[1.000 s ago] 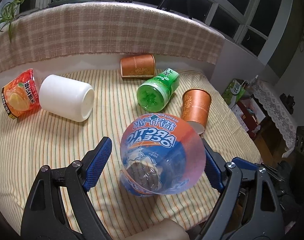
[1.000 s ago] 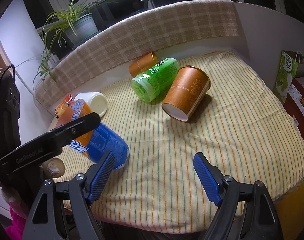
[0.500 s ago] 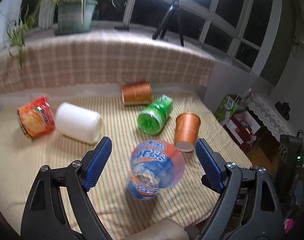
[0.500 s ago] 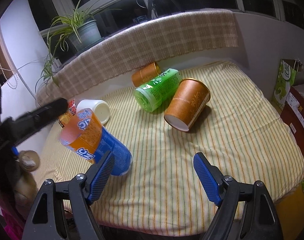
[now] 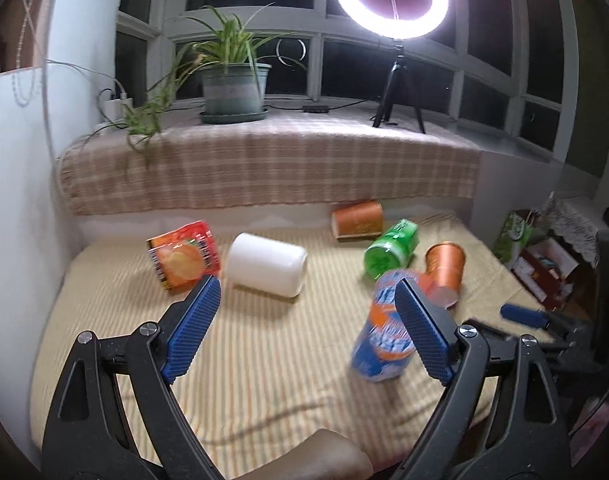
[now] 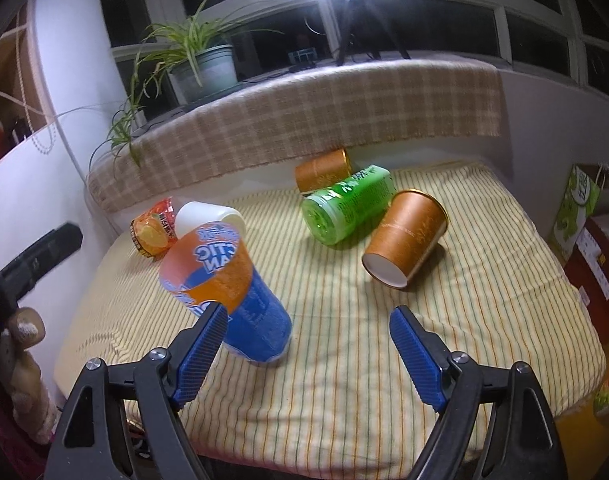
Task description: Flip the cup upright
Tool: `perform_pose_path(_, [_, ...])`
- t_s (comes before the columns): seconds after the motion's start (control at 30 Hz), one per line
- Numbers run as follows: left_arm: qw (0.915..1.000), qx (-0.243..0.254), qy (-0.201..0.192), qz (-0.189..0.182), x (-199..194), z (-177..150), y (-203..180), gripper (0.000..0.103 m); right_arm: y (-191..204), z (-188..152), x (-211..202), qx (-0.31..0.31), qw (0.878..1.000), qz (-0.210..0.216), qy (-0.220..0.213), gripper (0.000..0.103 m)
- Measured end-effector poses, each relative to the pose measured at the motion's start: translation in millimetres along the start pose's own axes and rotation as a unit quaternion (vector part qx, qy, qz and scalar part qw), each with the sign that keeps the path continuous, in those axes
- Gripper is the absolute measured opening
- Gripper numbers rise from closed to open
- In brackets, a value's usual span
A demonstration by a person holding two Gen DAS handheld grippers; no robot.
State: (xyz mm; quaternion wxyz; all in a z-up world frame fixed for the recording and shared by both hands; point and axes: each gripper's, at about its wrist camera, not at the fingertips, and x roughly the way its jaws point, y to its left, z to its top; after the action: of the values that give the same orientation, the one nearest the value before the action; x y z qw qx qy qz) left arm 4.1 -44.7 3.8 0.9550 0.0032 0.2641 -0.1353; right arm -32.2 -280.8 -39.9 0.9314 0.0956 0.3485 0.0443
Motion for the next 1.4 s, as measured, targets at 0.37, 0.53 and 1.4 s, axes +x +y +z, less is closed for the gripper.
perform_pose_path(0.37, [0.9993,-0.017,0.014,0.029,-10,-21,10,0.092,13,-5,-5,-0.032,0.999,-0.010,-0.020,0.099])
perform_pose_path(0.53, [0.9989,-0.019,0.023,0.036,-9,-24,12,0.092,13,-7,-5,-0.034,0.999,-0.013,-0.022,0.101])
perform_pose_path(1.4, [0.9981,-0.026,0.027,0.050,0,-25,21,0.103,16,-14,17,-0.042,0.999,-0.010,0.006,0.101])
